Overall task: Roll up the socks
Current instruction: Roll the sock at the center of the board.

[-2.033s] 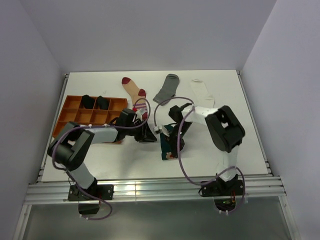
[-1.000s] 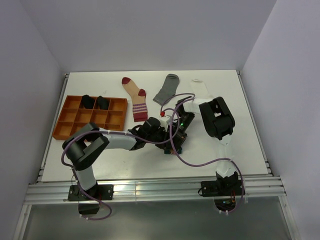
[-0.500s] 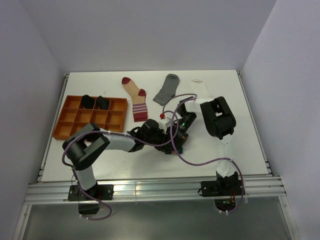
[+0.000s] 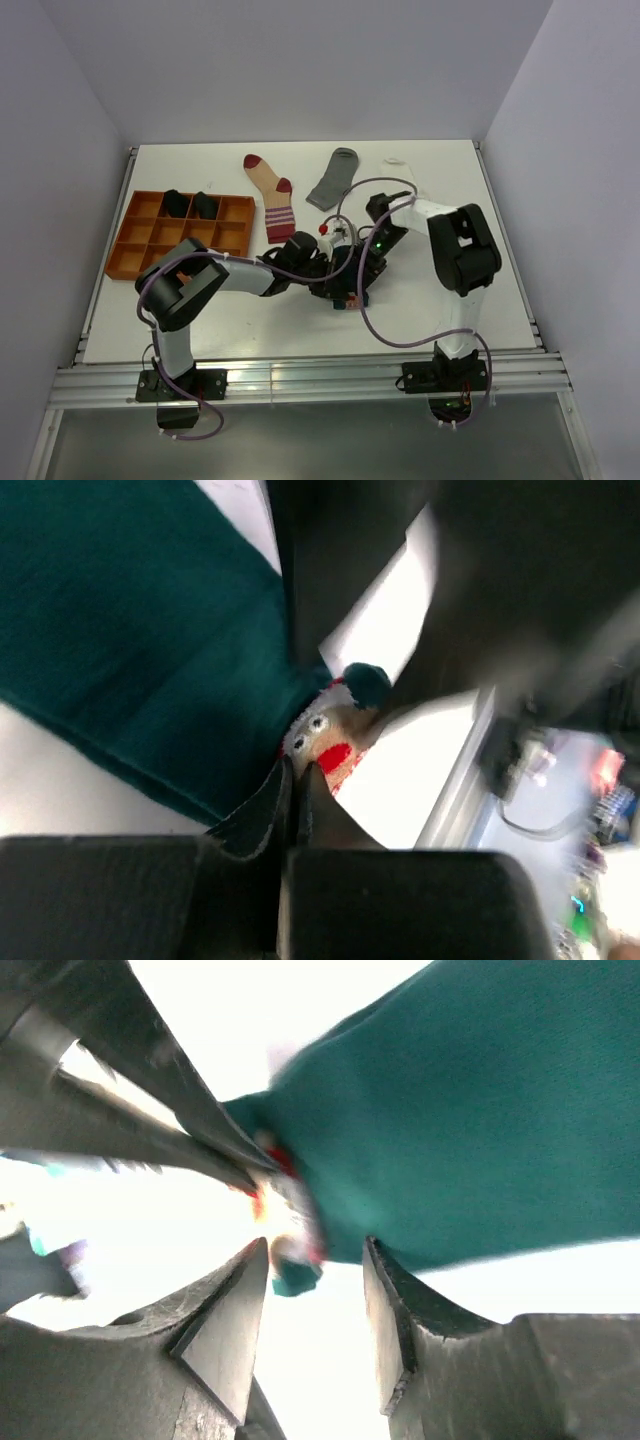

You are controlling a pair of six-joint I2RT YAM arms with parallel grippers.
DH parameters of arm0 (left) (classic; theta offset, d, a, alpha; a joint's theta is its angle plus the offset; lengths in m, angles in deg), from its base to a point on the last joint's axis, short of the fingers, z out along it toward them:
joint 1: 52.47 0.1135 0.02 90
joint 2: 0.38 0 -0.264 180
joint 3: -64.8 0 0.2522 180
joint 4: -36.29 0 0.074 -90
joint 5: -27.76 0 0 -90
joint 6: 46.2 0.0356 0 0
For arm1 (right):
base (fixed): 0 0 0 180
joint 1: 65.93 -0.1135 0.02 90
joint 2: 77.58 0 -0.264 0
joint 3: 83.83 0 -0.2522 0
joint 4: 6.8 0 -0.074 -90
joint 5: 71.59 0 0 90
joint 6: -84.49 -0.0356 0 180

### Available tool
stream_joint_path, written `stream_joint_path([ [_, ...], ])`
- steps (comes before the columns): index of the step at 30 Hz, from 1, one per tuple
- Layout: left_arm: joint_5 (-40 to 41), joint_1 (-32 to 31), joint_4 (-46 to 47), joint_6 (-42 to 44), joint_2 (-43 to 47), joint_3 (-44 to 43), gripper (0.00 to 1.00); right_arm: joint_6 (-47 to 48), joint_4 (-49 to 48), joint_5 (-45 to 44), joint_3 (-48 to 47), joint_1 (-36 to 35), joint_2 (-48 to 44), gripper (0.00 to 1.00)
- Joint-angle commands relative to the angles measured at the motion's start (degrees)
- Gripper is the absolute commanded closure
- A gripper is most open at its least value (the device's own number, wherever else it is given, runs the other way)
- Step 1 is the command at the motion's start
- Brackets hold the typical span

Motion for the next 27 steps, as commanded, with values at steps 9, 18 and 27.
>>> stream_joint_path([
  [9,-15.3,8.8,-15.2,-7.9,-4.3,-0.9,1.00,-0.8,-25.3,-7.2,15.5,5.9,-24.2,0.46],
  [18,-18.5,9.5,-29.9,-6.1,-10.3,-9.9,1.00,2.9,-38.0,-19.3,31.5,-9.6,-41.9,0.39],
  [27,-19.8,10.8,-34.7,-7.0,-14.5,-14.2,1.00,4.4,-43.0,-25.6,35.6,-22.5,-44.0,0.38],
])
